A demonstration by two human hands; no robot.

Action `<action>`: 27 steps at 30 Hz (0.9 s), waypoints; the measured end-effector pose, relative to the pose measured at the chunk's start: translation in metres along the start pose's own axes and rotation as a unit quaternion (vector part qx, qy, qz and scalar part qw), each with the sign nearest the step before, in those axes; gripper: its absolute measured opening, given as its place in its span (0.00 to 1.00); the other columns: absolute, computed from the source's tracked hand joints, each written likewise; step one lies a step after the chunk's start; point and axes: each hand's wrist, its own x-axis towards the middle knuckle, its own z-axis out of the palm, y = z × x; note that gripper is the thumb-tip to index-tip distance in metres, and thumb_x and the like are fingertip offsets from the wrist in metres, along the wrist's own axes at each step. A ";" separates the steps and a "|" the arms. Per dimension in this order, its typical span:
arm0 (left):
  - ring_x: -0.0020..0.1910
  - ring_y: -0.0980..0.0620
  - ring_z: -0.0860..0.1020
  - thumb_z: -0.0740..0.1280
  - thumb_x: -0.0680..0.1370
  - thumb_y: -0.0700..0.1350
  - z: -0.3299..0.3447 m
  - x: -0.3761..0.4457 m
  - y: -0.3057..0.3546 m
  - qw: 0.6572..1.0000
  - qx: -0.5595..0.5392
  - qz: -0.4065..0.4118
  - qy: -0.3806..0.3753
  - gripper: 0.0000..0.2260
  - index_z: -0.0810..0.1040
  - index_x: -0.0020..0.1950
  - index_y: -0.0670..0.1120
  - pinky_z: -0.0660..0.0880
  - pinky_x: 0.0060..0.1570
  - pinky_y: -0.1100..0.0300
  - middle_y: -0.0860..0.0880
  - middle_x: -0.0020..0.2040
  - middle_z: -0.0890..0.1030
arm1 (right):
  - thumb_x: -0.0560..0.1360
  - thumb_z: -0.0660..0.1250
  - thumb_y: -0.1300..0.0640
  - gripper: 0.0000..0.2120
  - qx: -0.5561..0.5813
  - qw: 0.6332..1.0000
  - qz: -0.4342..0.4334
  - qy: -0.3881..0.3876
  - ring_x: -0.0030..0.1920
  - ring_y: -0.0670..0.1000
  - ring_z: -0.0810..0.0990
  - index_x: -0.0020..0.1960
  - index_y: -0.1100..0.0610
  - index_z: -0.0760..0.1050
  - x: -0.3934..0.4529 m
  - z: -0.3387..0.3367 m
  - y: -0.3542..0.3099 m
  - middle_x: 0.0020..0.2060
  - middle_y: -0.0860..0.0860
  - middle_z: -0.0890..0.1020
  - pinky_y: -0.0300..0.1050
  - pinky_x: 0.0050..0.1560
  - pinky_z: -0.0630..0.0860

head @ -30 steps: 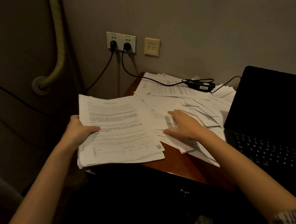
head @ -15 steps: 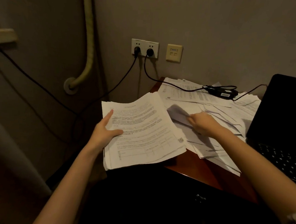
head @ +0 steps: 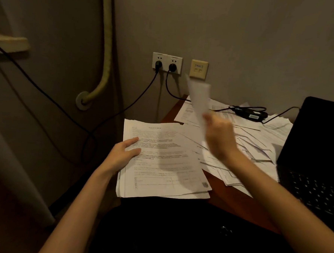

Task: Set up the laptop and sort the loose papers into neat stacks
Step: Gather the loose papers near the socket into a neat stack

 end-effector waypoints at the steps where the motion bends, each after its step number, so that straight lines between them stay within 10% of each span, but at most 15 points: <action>1: 0.62 0.48 0.75 0.62 0.81 0.48 0.000 0.001 -0.001 1.000 -0.030 -0.003 0.001 0.18 0.71 0.70 0.46 0.73 0.61 0.55 0.50 0.63 0.75 | 0.79 0.60 0.59 0.09 -0.017 0.998 -0.049 -0.032 0.30 0.50 0.75 0.52 0.62 0.77 -0.008 0.006 -0.015 0.37 0.56 0.81 0.36 0.26 0.70; 6: 0.43 0.46 0.82 0.43 0.80 0.63 -0.005 0.003 0.003 0.967 -0.242 -0.063 -0.048 0.32 0.79 0.56 0.42 0.79 0.43 0.54 0.44 0.45 0.84 | 0.64 0.68 0.65 0.16 -0.088 0.964 -0.170 -0.182 0.31 0.57 0.81 0.52 0.65 0.78 -0.075 0.058 -0.076 0.36 0.57 0.81 0.44 0.23 0.75; 10: 0.50 0.44 0.82 0.55 0.81 0.55 -0.005 0.001 0.008 0.974 -0.201 -0.057 -0.093 0.17 0.77 0.58 0.47 0.79 0.42 0.55 0.46 0.51 0.83 | 0.64 0.68 0.58 0.16 -0.106 0.940 -0.186 -0.266 0.33 0.51 0.81 0.51 0.61 0.80 -0.100 0.070 -0.088 0.36 0.53 0.82 0.38 0.20 0.67; 16: 0.63 0.47 0.73 0.64 0.78 0.33 -0.005 0.000 0.006 0.998 -0.048 -0.029 -0.022 0.37 0.47 0.79 0.50 0.75 0.46 0.61 0.48 0.70 0.67 | 0.83 0.50 0.49 0.19 0.016 0.954 0.041 -0.296 0.64 0.53 0.72 0.71 0.49 0.66 -0.054 0.037 -0.046 0.67 0.50 0.74 0.48 0.63 0.69; 21: 0.59 0.50 0.74 0.57 0.79 0.31 -0.003 0.000 0.004 0.995 -0.078 -0.044 -0.042 0.29 0.56 0.77 0.51 0.77 0.51 0.57 0.53 0.67 0.67 | 0.79 0.58 0.54 0.24 -0.143 0.916 0.185 -0.325 0.65 0.58 0.71 0.74 0.57 0.59 -0.031 0.037 0.055 0.67 0.58 0.71 0.52 0.61 0.70; 27: 0.54 0.51 0.79 0.64 0.79 0.39 -0.001 -0.002 0.003 0.997 -0.057 -0.042 -0.009 0.22 0.66 0.73 0.45 0.77 0.50 0.60 0.46 0.64 0.76 | 0.77 0.56 0.38 0.27 -0.210 0.895 0.053 -0.390 0.53 0.53 0.78 0.71 0.52 0.64 -0.026 0.033 0.068 0.58 0.53 0.78 0.47 0.49 0.75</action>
